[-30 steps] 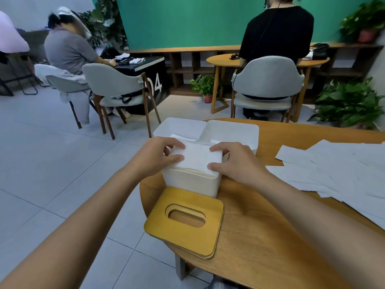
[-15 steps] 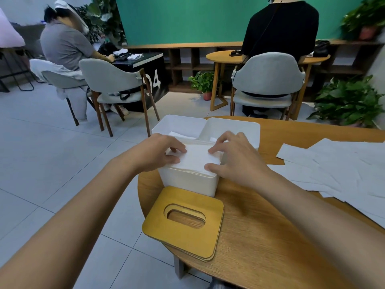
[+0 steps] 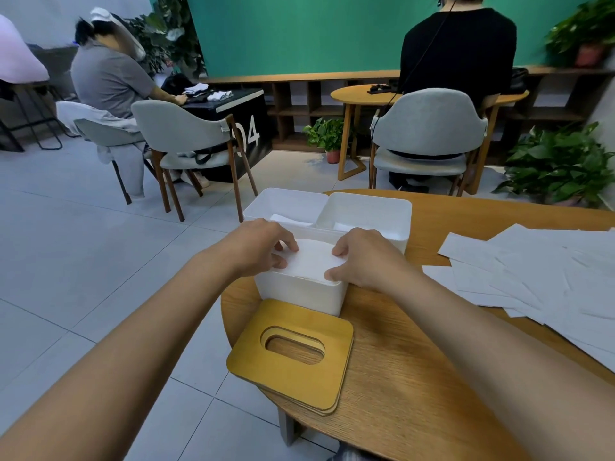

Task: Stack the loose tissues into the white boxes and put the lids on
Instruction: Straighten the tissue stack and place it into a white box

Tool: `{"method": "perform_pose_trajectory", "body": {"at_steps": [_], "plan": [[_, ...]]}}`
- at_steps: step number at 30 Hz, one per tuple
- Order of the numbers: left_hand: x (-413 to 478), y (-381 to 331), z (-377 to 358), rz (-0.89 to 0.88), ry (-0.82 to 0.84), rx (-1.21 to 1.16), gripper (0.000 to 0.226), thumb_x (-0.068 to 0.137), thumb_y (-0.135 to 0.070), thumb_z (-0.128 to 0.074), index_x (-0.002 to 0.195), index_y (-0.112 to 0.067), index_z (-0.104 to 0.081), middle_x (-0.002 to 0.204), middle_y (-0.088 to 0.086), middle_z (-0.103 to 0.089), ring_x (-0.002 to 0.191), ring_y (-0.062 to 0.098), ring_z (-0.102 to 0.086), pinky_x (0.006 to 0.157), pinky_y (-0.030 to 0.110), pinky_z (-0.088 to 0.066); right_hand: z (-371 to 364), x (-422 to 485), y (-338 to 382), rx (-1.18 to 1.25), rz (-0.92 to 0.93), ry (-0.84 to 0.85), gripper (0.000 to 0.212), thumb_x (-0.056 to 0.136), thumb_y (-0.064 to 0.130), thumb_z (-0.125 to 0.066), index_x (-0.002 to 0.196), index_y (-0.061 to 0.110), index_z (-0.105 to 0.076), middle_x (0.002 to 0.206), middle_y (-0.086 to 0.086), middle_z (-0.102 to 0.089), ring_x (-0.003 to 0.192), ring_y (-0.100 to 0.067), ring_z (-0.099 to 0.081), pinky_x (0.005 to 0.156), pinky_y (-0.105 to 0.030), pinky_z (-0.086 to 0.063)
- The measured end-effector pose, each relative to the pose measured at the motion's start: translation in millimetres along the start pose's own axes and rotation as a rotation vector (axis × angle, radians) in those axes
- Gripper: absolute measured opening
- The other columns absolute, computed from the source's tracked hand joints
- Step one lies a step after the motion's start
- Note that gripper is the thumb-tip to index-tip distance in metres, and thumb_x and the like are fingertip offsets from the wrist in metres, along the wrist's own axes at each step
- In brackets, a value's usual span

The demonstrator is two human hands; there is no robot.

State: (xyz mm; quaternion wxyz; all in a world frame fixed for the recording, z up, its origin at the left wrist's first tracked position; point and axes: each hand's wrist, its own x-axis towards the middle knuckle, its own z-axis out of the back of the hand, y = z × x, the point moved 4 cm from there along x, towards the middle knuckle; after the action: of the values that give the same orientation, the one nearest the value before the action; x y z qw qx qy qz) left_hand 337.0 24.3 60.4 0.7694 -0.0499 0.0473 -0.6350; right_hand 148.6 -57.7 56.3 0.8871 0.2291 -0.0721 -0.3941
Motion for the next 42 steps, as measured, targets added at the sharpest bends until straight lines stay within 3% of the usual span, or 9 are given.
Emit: {"method": "perform_pose_trajectory", "body": {"at_steps": [5,9,12,16,27,33,37,39,42], "plan": [[-7,-7,9,0.015,-0.002,0.016,0.041,0.098,-0.017,-0.072,0.137,-0.03,-0.067,0.138,0.0,-0.064,0.121,0.019,-0.06,0.104,0.039,-0.053,10,-22,-9,0.1,0.116,-0.139,0.049,0.093,0.041,-0.074,0.138,0.023,-0.064,0.142,0.005,-0.059,0.133,-0.019,-0.05,0.102,-0.037,-0.047],[-8,-48,28,-0.086,-0.164,0.042,0.031,0.101,-0.022,-0.067,0.132,-0.029,-0.068,0.136,-0.006,-0.064,0.121,0.016,-0.059,0.099,0.04,-0.054,26,-50,-29,0.156,0.176,-0.229,0.04,0.093,0.04,-0.074,0.13,0.029,-0.068,0.133,0.009,-0.063,0.106,-0.016,-0.062,0.093,-0.043,-0.054],[-4,-95,28,-0.199,-0.22,-0.008,0.026,0.101,-0.024,-0.067,0.126,-0.029,-0.07,0.125,-0.008,-0.069,0.106,0.011,-0.065,0.089,0.039,-0.056,39,-75,-54,0.167,0.186,-0.261,0.036,0.093,0.037,-0.075,0.127,0.028,-0.07,0.122,0.012,-0.066,0.084,-0.004,-0.06,0.087,-0.037,-0.055],[8,-157,11,-0.315,-0.224,-0.064,0.024,0.1,-0.023,-0.069,0.123,-0.026,-0.072,0.118,-0.008,-0.072,0.097,0.009,-0.066,0.086,0.038,-0.058,57,-108,-96,0.195,0.138,-0.284,0.034,0.092,0.034,-0.078,0.124,0.026,-0.073,0.111,0.015,-0.07,0.081,-0.007,-0.065,0.082,-0.03,-0.056],[62,-289,-61,-0.424,-0.108,-0.242,0.023,0.101,-0.028,-0.068,0.124,-0.028,-0.072,0.118,-0.011,-0.071,0.099,0.006,-0.065,0.087,0.038,-0.059,93,-157,-236,0.18,-0.082,-0.352,0.031,0.091,0.033,-0.079,0.121,0.032,-0.073,0.106,0.022,-0.068,0.084,-0.003,-0.066,0.081,-0.022,-0.053],[92,-338,-101,-0.46,-0.089,-0.322,0.028,0.098,-0.027,-0.069,0.125,-0.028,-0.07,0.125,-0.01,-0.068,0.114,0.01,-0.061,0.099,0.039,-0.052,95,-164,-303,0.167,-0.146,-0.401,0.028,0.09,0.029,-0.079,0.118,0.032,-0.073,0.115,0.017,-0.068,0.104,-0.009,-0.061,0.094,-0.031,-0.05],[106,-364,-119,-0.485,-0.055,-0.406,0.055,0.089,-0.042,-0.08,0.14,-0.031,-0.063,0.148,-0.013,-0.057,0.139,0.008,-0.047,0.117,0.026,-0.035,95,-166,-335,0.049,-0.187,-0.435,0.036,0.089,0.034,-0.079,0.124,0.028,-0.072,0.133,0.01,-0.062,0.129,-0.017,-0.05,0.104,-0.035,-0.042],[110,-375,-129,-0.502,-0.01,-0.41,0.071,0.086,-0.053,-0.08,0.149,-0.036,-0.054,0.161,-0.018,-0.043,0.151,0.0,-0.03,0.121,0.022,-0.022,94,-167,-349,-0.079,-0.249,-0.434,0.052,0.088,0.044,-0.078,0.136,0.027,-0.066,0.151,0.004,-0.052,0.144,-0.022,-0.04,0.119,-0.043,-0.031],[111,-379,-145,-0.495,0.038,-0.423,0.076,0.088,-0.061,-0.075,0.154,-0.039,-0.047,0.165,-0.021,-0.036,0.155,-0.002,-0.02,0.125,0.026,-0.018,82,-167,-361,-0.105,-0.324,-0.335,0.069,0.094,0.059,-0.064,0.154,0.03,-0.047,0.168,0.004,-0.03,0.158,-0.019,-0.019,0.13,-0.045,-0.007]]}}
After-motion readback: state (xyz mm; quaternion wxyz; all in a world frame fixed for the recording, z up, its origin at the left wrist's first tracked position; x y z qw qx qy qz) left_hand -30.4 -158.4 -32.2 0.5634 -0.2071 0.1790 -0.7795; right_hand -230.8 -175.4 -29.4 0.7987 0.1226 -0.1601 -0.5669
